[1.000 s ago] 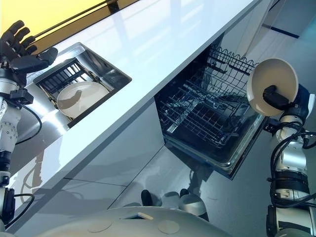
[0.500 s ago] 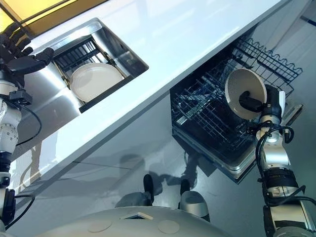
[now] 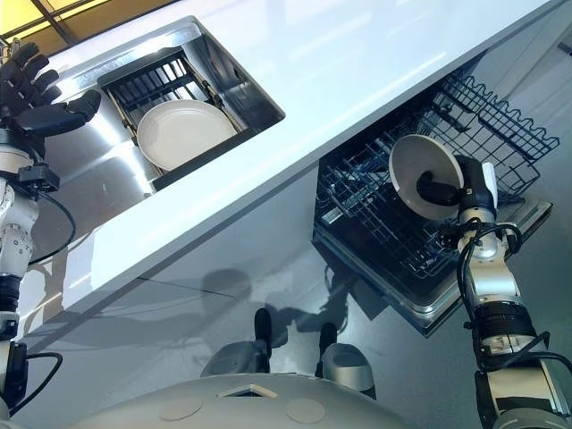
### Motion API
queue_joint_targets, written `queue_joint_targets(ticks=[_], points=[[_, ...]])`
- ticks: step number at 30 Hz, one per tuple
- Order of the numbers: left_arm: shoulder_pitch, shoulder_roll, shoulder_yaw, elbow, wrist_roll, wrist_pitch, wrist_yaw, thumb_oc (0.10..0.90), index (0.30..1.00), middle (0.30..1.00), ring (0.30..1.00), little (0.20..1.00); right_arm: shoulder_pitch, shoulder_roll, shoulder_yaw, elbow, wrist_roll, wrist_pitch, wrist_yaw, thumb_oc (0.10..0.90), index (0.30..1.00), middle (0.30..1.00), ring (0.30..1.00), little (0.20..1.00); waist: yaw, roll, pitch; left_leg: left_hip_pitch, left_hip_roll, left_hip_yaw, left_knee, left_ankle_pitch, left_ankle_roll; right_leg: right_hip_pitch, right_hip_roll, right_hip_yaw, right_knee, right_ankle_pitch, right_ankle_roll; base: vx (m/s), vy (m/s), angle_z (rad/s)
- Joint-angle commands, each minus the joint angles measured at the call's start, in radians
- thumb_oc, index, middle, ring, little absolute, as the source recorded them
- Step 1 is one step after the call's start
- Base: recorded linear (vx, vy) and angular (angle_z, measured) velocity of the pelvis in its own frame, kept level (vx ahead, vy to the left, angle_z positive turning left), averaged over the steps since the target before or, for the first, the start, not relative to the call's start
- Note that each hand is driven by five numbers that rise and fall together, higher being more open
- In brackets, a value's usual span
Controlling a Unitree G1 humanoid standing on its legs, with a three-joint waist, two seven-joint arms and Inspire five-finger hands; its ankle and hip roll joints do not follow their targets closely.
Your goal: Pick up plates and place into dishwasher.
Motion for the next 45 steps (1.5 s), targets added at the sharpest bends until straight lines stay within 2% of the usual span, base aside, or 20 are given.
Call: queue_joint_targets(ticks=[1, 4, 7, 15, 16, 17, 22, 24, 28, 30, 36, 41, 45], points=[[-0.048, 0.08, 0.068, -0.063, 0.041, -0.114, 0.009, 0.8, 0.9, 0.9, 0.9, 0.9, -0.065, -0.081, 0.034, -0.051, -0.047, -0.014, 0.013, 0.1, 0.3, 0.3, 0.3, 0.2, 0.001, 0.045, -0.124, -0.026, 0.04, 0.021, 0.017, -0.07, -0.063, -0.08, 0.011, -0.015, 0.171, -0.135, 0.048, 0.0, -0.006, 0.04], [-0.057, 0.074, 0.054, -0.071, 0.045, -0.105, 0.013, 0.8, 0.9, 0.9, 0.9, 0.9, -0.076, -0.076, 0.076, 0.015, -0.056, 0.084, 0.034, 0.1, 0.3, 0.3, 0.3, 0.2, 0.009, 0.04, -0.126, -0.024, 0.039, 0.018, 0.017, -0.071, -0.063, -0.074, 0.012, -0.017, 0.167, -0.135, 0.046, -0.01, -0.004, 0.08], [-0.076, 0.077, 0.031, -0.07, 0.035, -0.088, 0.024, 0.8, 0.9, 0.9, 0.9, 0.9, -0.099, -0.068, 0.113, 0.084, -0.013, 0.131, 0.018, 0.1, 0.3, 0.3, 0.3, 0.2, 0.015, 0.04, -0.126, -0.017, 0.041, 0.013, 0.017, -0.071, -0.065, -0.067, 0.015, -0.021, 0.164, -0.135, 0.044, 0.01, -0.003, 0.07], [-0.095, 0.062, -0.011, -0.109, 0.04, -0.051, 0.028, 0.8, 0.9, 0.9, 0.9, 0.9, -0.153, -0.016, 0.167, 0.171, 0.004, 0.169, -0.023, 0.1, 0.3, 0.3, 0.3, 0.2, 0.039, 0.037, -0.132, -0.002, 0.042, 0.009, 0.018, -0.077, -0.065, -0.043, 0.018, -0.023, 0.153, -0.135, 0.043, 0.01, 0.0, 0.04], [-0.092, 0.059, -0.014, -0.121, 0.041, -0.045, 0.034, 0.8, 0.9, 0.9, 0.9, 0.9, -0.154, -0.013, 0.171, 0.169, 0.003, 0.172, -0.022, 0.284, 0.458, 0.458, 0.458, 0.384, 0.041, 0.036, -0.133, -0.001, 0.042, 0.008, 0.018, -0.077, -0.065, -0.041, 0.018, -0.023, 0.152, -0.135, 0.043, 0.01, 0.004, 0.08], [-0.092, 0.052, -0.019, -0.128, 0.045, -0.041, 0.037, 0.8, 0.9, 0.9, 0.9, 0.9, -0.157, -0.005, 0.177, 0.169, 0.001, 0.177, -0.024, 0.8, 0.9, 0.9, 0.9, 0.9, 0.042, 0.036, -0.135, 0.0, 0.042, 0.007, 0.017, -0.078, -0.065, -0.04, 0.019, -0.023, 0.15, -0.135, 0.043, 0.0, 0.006, 0.05], [-0.095, 0.044, -0.036, -0.14, 0.049, -0.03, 0.042, 0.8, 0.9, 0.9, 0.9, 0.9, -0.177, -0.001, 0.197, 0.141, 0.038, 0.156, -0.047, 0.8, 0.9, 0.9, 0.9, 0.9, 0.046, 0.032, -0.138, 0.006, 0.04, 0.004, 0.017, -0.08, -0.065, -0.038, 0.021, -0.021, 0.147, -0.132, 0.043, 0.0, 0.022, 0.04], [-0.08, 0.037, -0.029, -0.151, 0.052, -0.034, 0.04, 0.8, 0.9, 0.9, 0.9, 0.9, -0.175, 0.007, 0.184, 0.087, 0.063, 0.141, -0.09, 0.8, 0.9, 0.9, 0.9, 0.9, 0.046, 0.03, -0.138, 0.009, 0.038, 0.003, 0.016, -0.08, -0.063, -0.037, 0.023, -0.015, 0.146, -0.129, 0.043, 0.0, 0.036, 0.08], [-0.055, 0.014, -0.019, -0.153, 0.066, -0.056, 0.044, 0.8, 0.9, 0.9, 0.9, 0.9, -0.165, 0.032, 0.157, -0.014, 0.106, 0.107, -0.156, 0.8, 0.9, 0.9, 0.9, 0.9, 0.04, 0.03, -0.137, 0.015, 0.034, 0.004, 0.015, -0.083, -0.058, -0.041, 0.024, -0.008, 0.148, -0.126, 0.043, -0.03, 0.045, 0.05], [-0.04, 0.0, -0.014, -0.149, 0.074, -0.072, 0.041, 0.8, 0.9, 0.9, 0.9, 0.9, -0.149, 0.052, 0.146, -0.046, 0.109, 0.069, -0.183, 0.8, 0.9, 0.9, 0.9, 0.9, 0.034, 0.029, -0.139, 0.019, 0.032, 0.006, 0.014, -0.085, -0.057, -0.044, 0.023, -0.004, 0.15, -0.124, 0.046, -0.03, 0.054, 0.0], [-0.023, -0.011, 0.011, -0.16, 0.075, -0.094, 0.028, 0.8, 0.9, 0.9, 0.9, 0.9, -0.078, 0.054, 0.082, -0.14, 0.099, 0.022, -0.158, 0.8, 0.9, 0.9, 0.9, 0.9, 0.008, 0.03, -0.154, 0.032, 0.028, 0.022, 0.012, -0.091, -0.05, -0.053, 0.017, 0.007, 0.167, -0.128, 0.053, -0.04, 0.077, 0.01], [-0.059, 0.021, -0.01, -0.18, 0.081, -0.077, 0.003, 0.8, 0.9, 0.9, 0.9, 0.9, -0.034, 0.044, 0.049, -0.203, 0.111, 0.016, -0.151, 0.8, 0.9, 0.9, 0.9, 0.9, -0.019, 0.032, -0.16, 0.051, 0.018, 0.034, 0.015, -0.103, -0.041, -0.065, 0.003, 0.022, 0.196, -0.135, 0.065, -0.07, 0.087, -0.05], [-0.125, 0.086, -0.046, -0.163, 0.087, -0.054, -0.004, 0.8, 0.9, 0.9, 0.9, 0.9, -0.004, 0.024, 0.038, -0.223, 0.116, 0.003, -0.126, 0.8, 0.9, 0.9, 0.9, 0.9, -0.046, 0.036, -0.167, 0.066, 0.007, 0.048, 0.017, -0.114, -0.035, -0.073, -0.007, 0.032, 0.198, -0.126, 0.076, -0.06, 0.097, -0.14]])
